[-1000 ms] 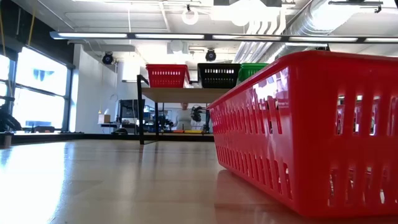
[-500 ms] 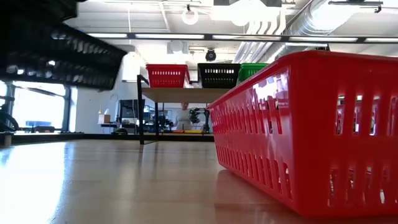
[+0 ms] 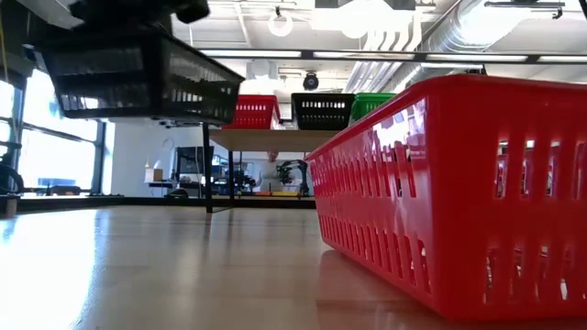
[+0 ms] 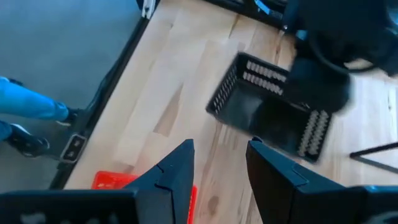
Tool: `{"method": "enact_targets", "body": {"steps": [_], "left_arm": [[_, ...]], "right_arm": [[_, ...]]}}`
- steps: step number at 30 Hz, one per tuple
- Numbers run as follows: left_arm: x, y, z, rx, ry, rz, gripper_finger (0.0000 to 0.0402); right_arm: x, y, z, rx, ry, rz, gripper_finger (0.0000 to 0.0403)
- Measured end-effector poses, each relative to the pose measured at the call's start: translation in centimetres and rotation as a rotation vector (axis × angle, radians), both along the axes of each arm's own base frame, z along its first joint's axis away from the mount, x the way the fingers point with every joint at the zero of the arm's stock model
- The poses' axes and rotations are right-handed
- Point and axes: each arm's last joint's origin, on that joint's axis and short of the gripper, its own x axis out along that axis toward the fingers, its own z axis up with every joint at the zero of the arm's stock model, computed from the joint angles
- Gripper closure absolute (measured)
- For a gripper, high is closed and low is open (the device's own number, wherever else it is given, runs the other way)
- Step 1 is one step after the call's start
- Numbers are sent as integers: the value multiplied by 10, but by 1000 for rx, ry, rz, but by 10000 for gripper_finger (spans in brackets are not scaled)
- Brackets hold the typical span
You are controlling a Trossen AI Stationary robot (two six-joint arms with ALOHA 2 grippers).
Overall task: Stack baskets on shelf by color
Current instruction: Stack the black bin on the stacked black bins on the shelf
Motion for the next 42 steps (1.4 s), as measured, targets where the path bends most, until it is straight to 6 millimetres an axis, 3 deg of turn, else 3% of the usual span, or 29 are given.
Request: {"method": "enact_targets", "body": {"steps": [14,26,42], "left_arm": [[28,34,8,37,-206,0,401],[35,43,12,67,-276,7,401],[39,46,14,56,-315,-11,401]], "right_arm": [[36,13,-52,-141,67,46,272],[58,-1,-82,-161,126,-34,272],[60,-22,-93,-94,242,-181,272]]}}
